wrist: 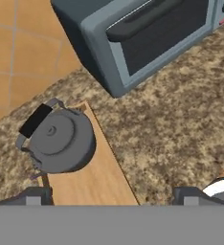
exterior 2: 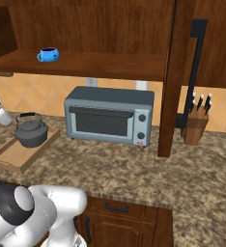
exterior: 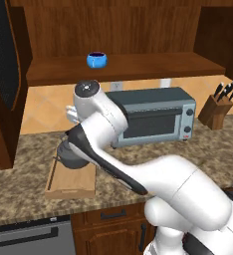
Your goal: Pick the kettle from the counter and place it on the tray. Then pick the mug from the cabinet and place it on the tray. Then close the cabinet doors.
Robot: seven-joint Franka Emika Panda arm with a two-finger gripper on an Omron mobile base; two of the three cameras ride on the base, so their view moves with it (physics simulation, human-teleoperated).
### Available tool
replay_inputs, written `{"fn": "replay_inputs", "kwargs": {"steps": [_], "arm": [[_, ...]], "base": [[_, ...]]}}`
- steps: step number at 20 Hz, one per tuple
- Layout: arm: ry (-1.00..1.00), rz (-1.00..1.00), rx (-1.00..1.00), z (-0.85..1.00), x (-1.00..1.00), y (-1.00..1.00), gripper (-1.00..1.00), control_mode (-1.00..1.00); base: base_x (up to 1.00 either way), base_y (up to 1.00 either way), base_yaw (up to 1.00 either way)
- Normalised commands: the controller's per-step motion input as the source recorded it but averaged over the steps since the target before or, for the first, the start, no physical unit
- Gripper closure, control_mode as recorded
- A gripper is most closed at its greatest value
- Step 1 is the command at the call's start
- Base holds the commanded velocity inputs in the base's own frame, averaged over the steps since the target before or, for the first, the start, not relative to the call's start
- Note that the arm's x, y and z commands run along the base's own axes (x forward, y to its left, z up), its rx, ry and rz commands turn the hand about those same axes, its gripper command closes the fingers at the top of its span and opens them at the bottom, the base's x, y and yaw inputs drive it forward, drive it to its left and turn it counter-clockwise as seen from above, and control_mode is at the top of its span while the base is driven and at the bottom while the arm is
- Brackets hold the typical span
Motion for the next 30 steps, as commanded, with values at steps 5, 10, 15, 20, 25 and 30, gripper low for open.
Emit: {"fn": "replay_inputs", "kwargs": {"steps": [5, 10, 15, 20, 25, 30], "arm": [[0.22, 0.14, -0.3, 0.5, -0.46, -0.35, -1.0, -1.0], [0.07, 0.15, -0.23, 0.0, -0.06, -0.29, -1.0, -1.0], [0.0, 0.2, -0.07, -0.04, -0.09, -0.23, -1.0, -1.0], [0.0, 0.11, -0.02, 0.28, -0.01, -0.12, -1.0, -1.0], [-0.02, 0.04, -0.07, 0.57, 0.01, -0.02, -1.0, -1.0], [-0.18, 0.0, -0.03, 0.53, 0.14, 0.0, -1.0, -1.0]], "base": [[0.0, 0.0, 0.0], [0.0, 0.0, 0.0], [0.0, 0.0, 0.0], [0.0, 0.0, 0.0], [0.0, 0.0, 0.0], [0.0, 0.0, 0.0]]}}
